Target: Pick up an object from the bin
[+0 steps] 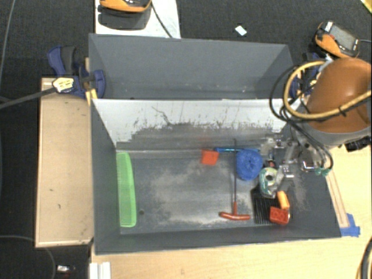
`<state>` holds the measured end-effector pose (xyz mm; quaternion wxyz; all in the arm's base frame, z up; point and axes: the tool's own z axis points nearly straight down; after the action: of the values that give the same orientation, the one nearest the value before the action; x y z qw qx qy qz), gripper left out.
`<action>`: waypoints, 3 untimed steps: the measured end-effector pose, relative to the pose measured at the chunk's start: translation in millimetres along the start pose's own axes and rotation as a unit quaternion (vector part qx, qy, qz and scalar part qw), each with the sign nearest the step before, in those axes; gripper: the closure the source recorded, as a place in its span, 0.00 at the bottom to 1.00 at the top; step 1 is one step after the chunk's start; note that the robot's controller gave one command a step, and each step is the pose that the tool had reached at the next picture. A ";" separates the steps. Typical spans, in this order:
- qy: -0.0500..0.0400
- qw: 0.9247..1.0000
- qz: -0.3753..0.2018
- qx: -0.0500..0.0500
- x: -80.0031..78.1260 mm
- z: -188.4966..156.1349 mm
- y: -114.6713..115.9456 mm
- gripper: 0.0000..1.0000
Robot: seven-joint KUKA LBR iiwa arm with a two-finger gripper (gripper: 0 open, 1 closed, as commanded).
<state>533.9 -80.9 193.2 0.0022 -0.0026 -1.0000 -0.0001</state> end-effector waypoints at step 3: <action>-0.005 0.997 -0.078 0.001 -26.0 47.9 -9.2 0.00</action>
Offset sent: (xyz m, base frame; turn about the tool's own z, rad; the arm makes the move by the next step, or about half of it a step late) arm 0.0431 -0.0126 -0.1232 0.3137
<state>559.6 -90.3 145.2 -0.0031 0.0753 -0.9972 0.0007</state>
